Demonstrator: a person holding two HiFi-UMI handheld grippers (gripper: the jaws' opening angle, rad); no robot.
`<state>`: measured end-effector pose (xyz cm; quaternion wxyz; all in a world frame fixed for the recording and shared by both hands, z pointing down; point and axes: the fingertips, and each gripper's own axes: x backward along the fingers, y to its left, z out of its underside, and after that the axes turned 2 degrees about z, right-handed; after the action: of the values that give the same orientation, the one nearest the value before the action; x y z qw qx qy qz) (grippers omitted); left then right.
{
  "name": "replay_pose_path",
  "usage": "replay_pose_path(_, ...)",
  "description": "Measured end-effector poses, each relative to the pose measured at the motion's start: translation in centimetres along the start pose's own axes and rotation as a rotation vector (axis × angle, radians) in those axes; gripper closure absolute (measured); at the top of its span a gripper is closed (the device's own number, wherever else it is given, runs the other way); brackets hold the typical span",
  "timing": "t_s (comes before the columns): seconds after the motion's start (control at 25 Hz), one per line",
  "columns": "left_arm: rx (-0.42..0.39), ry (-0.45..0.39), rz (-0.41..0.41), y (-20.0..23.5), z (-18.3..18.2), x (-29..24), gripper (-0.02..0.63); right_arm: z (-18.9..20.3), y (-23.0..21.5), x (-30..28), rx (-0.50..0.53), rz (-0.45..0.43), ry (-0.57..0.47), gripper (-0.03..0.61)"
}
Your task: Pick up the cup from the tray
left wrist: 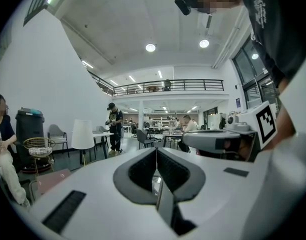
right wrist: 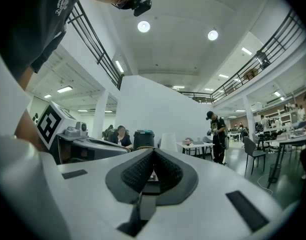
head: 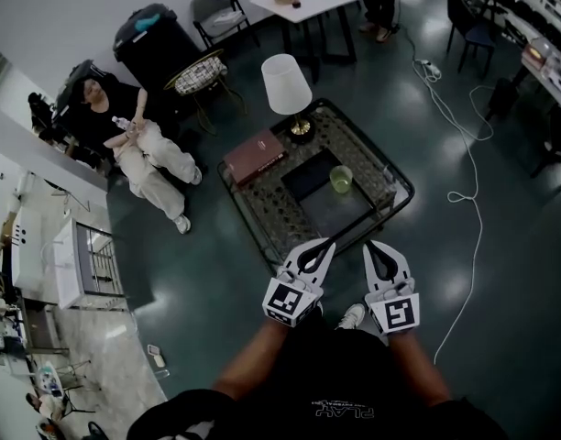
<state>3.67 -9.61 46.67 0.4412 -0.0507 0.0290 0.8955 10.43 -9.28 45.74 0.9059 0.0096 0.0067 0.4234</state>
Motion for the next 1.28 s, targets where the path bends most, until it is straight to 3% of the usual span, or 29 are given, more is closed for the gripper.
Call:
replay_pose_path(0.6, -0.025, 0.008, 0.025, 2.0, 0.2, -4.4, 0.601, 0.3, -3.4, -3.6, 0.035, 0.006, 0.033, 0.568)
replay_pose_path(0.92, -0.038, 0.044, 0.050, 5.2, 1.9, -6.4, 0.601, 2.5, -4.7, -6.8, 0.037, 0.025, 0.106, 0.568)
replay_pose_path(1.28, -0.027, 0.058, 0.097, 9.4, 3.0, -9.3, 0.601, 2.8, -6.1, -11.6, 0.029, 0.072, 0.115, 0.568)
